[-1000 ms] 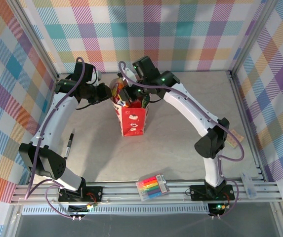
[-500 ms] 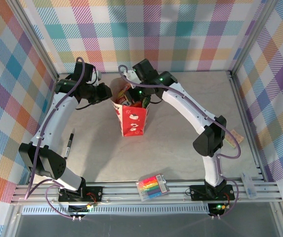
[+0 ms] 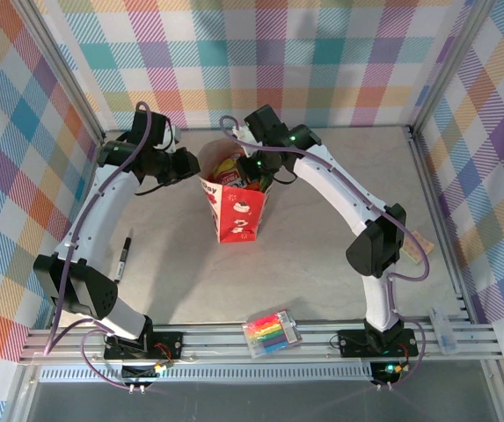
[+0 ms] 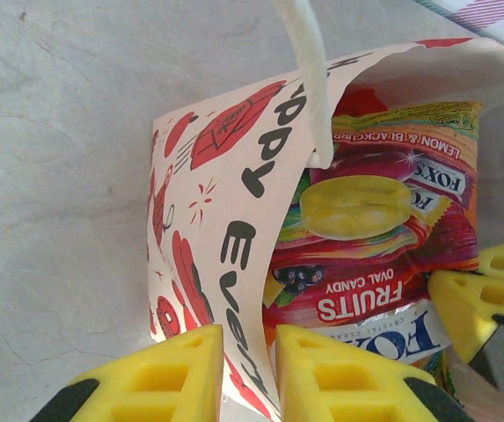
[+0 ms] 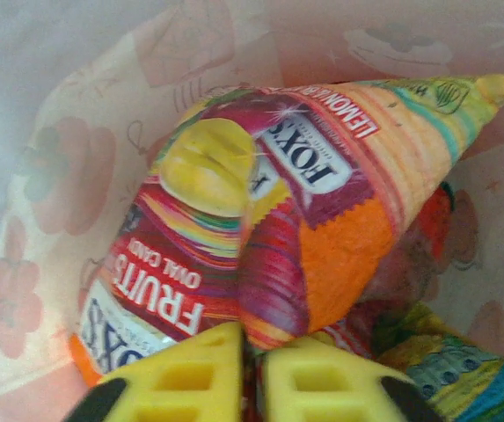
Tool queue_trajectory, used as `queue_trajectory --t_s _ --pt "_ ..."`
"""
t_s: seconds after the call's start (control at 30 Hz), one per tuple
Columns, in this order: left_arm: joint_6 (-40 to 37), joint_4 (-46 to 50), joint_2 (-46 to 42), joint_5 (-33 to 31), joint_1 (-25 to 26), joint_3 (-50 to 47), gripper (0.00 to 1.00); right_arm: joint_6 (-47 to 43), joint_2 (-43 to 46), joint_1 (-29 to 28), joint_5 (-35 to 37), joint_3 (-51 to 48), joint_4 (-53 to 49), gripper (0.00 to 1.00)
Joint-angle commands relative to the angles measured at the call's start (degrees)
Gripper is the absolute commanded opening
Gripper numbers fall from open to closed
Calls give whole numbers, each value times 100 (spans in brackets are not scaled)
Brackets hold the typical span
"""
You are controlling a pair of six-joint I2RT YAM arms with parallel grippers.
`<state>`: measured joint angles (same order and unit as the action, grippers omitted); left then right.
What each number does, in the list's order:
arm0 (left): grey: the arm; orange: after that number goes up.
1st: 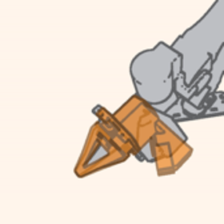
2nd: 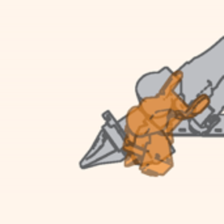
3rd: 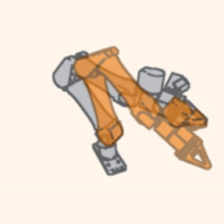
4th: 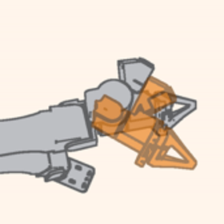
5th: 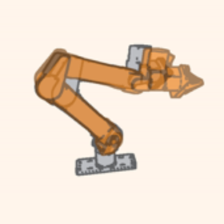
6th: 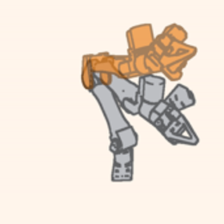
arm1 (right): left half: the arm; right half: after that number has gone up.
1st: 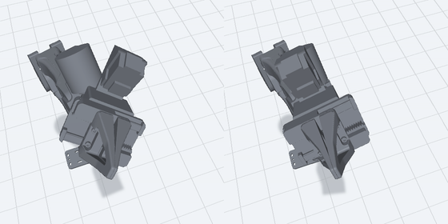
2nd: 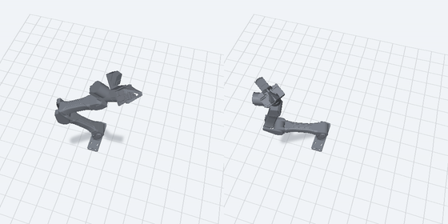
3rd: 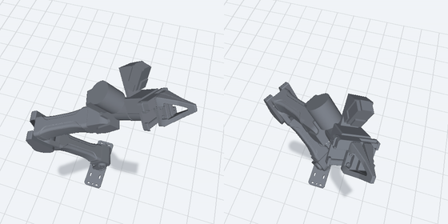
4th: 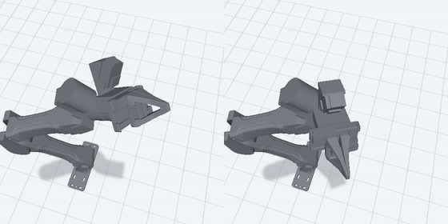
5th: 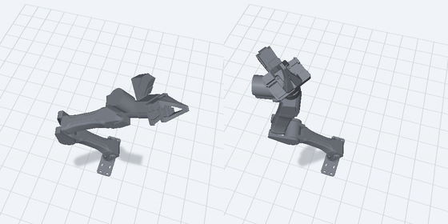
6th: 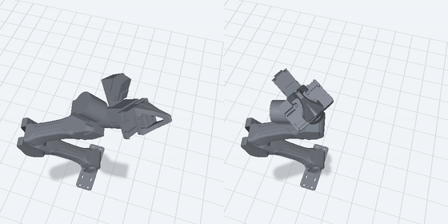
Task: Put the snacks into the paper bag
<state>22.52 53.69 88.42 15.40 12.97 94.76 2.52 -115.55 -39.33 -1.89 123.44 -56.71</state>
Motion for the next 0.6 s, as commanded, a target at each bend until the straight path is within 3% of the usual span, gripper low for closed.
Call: queue_trajectory --t_s 0.0,0.07,0.2,0.57 --pt "32 45 0 -91 -58 192 23 24 -42 57 414 233 -429 27" --pt "41 44 -3 -75 -58 194 23 54 -57 40 680 382 -547 44" --pt "42 36 0 -33 -59 226 25 53 0 14 854 652 -708 55" --pt "-198 294 -40 186 -58 886 38 233 548 -143 241 1118 -523 57"
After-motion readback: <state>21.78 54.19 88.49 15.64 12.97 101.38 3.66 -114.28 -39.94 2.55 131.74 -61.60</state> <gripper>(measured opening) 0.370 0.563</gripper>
